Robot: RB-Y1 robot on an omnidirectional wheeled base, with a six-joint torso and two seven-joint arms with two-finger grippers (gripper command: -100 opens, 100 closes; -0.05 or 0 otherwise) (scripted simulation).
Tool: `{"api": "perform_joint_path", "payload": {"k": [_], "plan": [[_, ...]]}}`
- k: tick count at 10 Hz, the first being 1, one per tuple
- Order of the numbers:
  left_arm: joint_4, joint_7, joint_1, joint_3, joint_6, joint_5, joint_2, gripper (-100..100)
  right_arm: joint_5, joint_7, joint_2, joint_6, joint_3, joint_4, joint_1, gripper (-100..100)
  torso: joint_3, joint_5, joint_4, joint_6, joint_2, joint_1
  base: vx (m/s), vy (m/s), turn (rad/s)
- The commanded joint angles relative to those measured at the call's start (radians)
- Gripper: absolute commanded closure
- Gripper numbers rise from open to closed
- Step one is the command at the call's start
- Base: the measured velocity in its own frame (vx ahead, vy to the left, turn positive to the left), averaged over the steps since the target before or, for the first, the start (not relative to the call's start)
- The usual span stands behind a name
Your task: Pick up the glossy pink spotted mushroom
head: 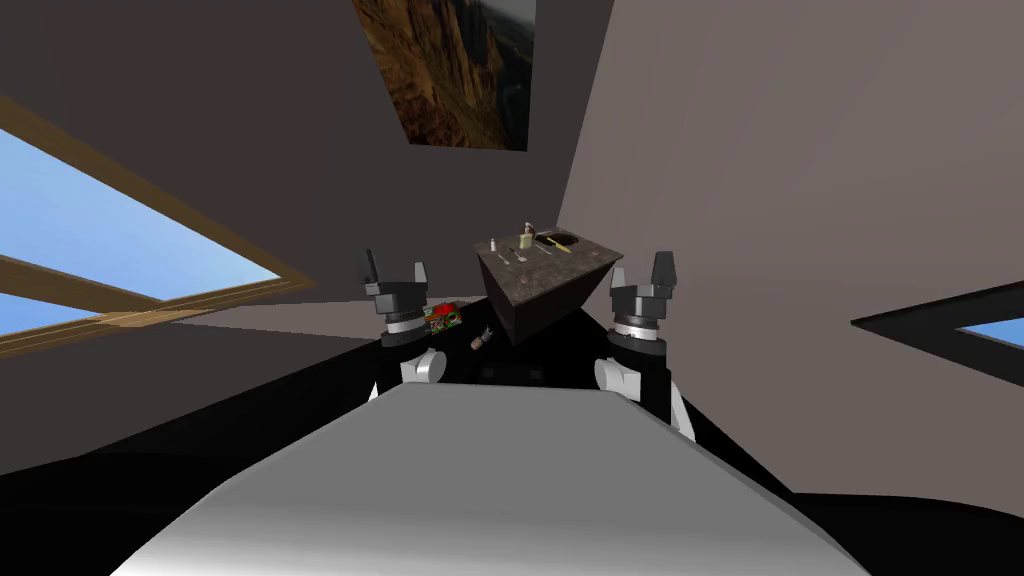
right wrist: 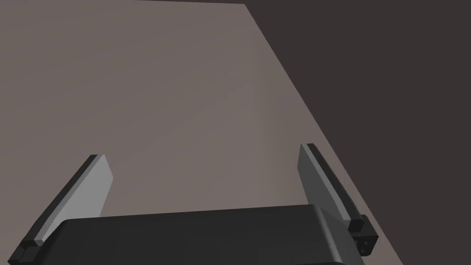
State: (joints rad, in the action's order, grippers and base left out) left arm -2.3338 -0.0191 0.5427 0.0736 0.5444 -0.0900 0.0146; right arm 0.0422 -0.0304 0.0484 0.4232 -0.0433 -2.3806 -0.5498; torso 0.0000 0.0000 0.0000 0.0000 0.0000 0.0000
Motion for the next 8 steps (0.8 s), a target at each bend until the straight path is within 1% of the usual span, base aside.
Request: {"api": "perform_joint_path", "payload": {"k": [1, 4, 8], "plan": [[0.0, 0.0, 0.0, 0.0, 0.0, 0.0, 0.0, 0, 0.033, 0.005, 0.027, -0.003, -0.028, 0.006, -0.032, -100, 0.0, 0.0, 0.0, 0.0, 0.0, 0.0, -0.016, 0.035, 0.212], [0.0, 0.0, 0.0, 0.0, 0.0, 0.0, 0.0, 0, 0.09, 0.016, 0.062, -0.011, -0.072, 0.018, -0.086, -100, 0.001, 0.001, 0.0, 0.0, 0.001, 0.004, -0.015, 0.062, 0.146], [0.0, 0.0, 0.0, 0.0, 0.0, 0.0, 0.0, 0, 0.198, 0.045, 0.12, -0.029, -0.146, 0.04, -0.192, -100, 0.0, 0.001, 0.0, 0.0, 0.0, 0.005, 0.007, 0.08, 0.215]]}}
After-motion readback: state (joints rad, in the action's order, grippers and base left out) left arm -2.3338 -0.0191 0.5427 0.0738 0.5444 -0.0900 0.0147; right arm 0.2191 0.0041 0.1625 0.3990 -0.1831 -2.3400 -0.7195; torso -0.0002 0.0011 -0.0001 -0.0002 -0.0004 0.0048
